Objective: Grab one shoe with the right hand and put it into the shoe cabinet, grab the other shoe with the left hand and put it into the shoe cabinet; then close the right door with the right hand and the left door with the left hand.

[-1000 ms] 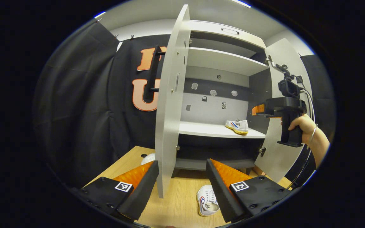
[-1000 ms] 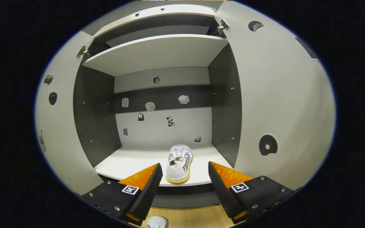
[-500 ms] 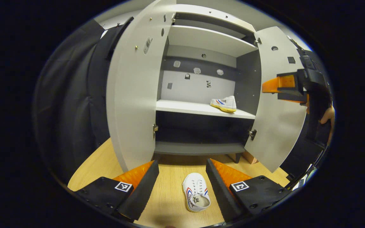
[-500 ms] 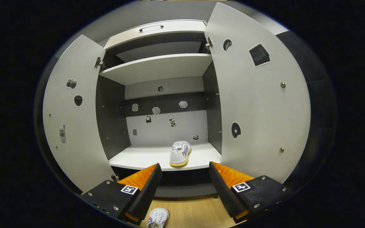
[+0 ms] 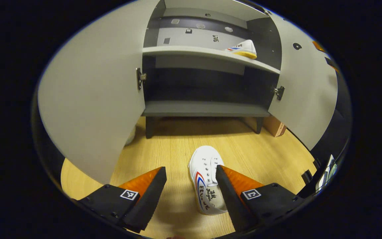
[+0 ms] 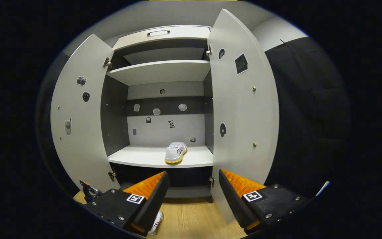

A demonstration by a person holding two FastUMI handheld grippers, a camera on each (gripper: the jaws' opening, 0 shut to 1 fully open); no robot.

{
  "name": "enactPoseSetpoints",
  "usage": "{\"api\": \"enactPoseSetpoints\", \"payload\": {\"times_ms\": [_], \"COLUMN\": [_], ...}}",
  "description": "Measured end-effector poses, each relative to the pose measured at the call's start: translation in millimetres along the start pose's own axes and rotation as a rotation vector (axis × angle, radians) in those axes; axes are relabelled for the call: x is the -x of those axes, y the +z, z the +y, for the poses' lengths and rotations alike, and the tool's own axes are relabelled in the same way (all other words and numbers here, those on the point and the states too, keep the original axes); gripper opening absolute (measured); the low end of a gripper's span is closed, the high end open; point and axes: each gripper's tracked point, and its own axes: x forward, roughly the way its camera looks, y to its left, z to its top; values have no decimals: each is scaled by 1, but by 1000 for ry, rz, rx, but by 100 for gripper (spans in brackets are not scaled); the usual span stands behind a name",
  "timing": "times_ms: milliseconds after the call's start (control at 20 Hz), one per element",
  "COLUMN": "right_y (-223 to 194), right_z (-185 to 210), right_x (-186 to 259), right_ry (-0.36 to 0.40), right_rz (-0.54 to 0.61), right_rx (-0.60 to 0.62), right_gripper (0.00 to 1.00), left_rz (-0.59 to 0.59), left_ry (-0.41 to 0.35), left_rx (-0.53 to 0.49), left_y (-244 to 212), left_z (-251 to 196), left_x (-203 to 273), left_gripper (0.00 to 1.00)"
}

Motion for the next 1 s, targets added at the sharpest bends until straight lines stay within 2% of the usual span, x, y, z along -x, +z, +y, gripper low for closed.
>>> {"api": "enactPoseSetpoints", "payload": {"times_ms": [100,150,450,550,600,700,750,800,850,900,1000], "right_y": [-4,-6,-17,-23,-25,-29,-30,-29,-28,-27,-23], "right_z": [-7,-10,-28,-34,-37,-42,-45,-48,-48,-50,-51], "right_x": [8,11,22,22,22,23,23,24,25,26,28], "right_ry": [-6,-11,-38,-45,-48,-58,-62,-66,-69,-70,-71], "right_rz": [9,13,38,50,57,69,73,73,72,70,61], "right_rx": [-15,-21,-40,-49,-53,-55,-52,-50,-49,-50,-54], "right_gripper": [92,92,92,92,92,92,92,92,92,92,92], "left_rz": [71,99,215,238,243,260,282,295,327,338,332], "left_ry": [-22,-19,4,-2,-6,-45,-75,-64,-56,-39,-22], "left_rx": [27,36,9,12,15,21,25,15,0,-9,-3], "left_y": [-21,-28,-59,-65,-64,-67,-71,-69,-70,-68,-64], "left_z": [-4,-3,6,5,5,-4,-13,-13,-14,-13,-6], "left_x": [-16,-22,-44,-48,-49,-54,-54,-54,-55,-54,-55], "left_gripper": [100,98,100,98,100,96,81,66,41,44,25]}}
